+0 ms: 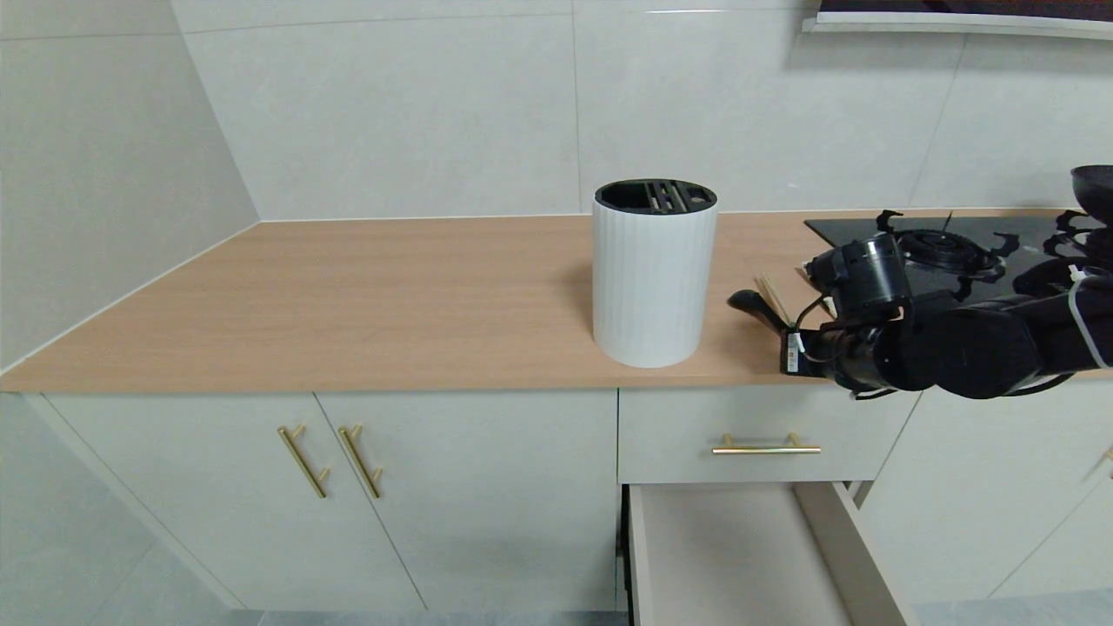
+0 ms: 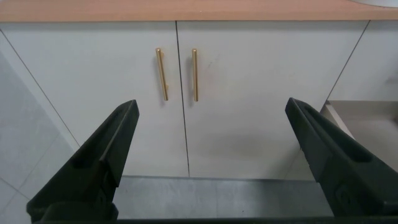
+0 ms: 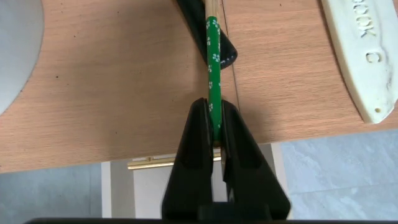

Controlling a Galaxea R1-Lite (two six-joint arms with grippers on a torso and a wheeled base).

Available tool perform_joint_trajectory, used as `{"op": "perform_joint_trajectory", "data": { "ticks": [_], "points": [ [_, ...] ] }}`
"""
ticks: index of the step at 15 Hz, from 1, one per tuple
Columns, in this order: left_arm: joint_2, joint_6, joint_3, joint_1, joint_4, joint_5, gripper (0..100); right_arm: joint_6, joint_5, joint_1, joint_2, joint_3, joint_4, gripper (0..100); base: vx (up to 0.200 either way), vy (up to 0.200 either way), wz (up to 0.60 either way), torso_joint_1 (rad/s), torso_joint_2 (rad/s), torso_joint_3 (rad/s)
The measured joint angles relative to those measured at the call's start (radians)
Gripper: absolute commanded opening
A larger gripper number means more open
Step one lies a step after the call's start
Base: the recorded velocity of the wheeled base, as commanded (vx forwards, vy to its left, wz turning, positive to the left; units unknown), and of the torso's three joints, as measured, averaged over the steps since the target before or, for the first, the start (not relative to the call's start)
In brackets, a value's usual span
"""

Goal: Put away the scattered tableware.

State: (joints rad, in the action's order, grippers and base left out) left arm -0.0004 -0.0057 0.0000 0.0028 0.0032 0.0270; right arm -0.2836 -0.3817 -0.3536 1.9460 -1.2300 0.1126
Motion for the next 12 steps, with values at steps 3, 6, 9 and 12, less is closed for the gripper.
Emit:
{"op": "perform_joint_trajectory", "data": {
  "ticks": [3,6,9,12],
  "points": [
    [0.0,0.0,0.0,0.0,0.0,0.0,100,0.0,0.0,0.007,-0.003,0.0,0.0,0,0.0,0.0,0.0,0.0,0.0,0.0],
    [0.0,0.0,0.0,0.0,0.0,0.0,100,0.0,0.0,0.009,-0.023,0.002,-0.003,0,0.0,0.0,0.0,0.0,0.0,0.0],
    [0.0,0.0,0.0,0.0,0.0,0.0,100,0.001,0.003,0.007,-0.121,0.053,-0.01,0,0.0,0.0,0.0,0.0,0.0,0.0],
    [0.0,0.0,0.0,0.0,0.0,0.0,100,0.002,0.026,0.003,-0.307,0.127,-0.093,0,0.0,0.0,0.0,0.0,0.0,0.0]
  ]
}}
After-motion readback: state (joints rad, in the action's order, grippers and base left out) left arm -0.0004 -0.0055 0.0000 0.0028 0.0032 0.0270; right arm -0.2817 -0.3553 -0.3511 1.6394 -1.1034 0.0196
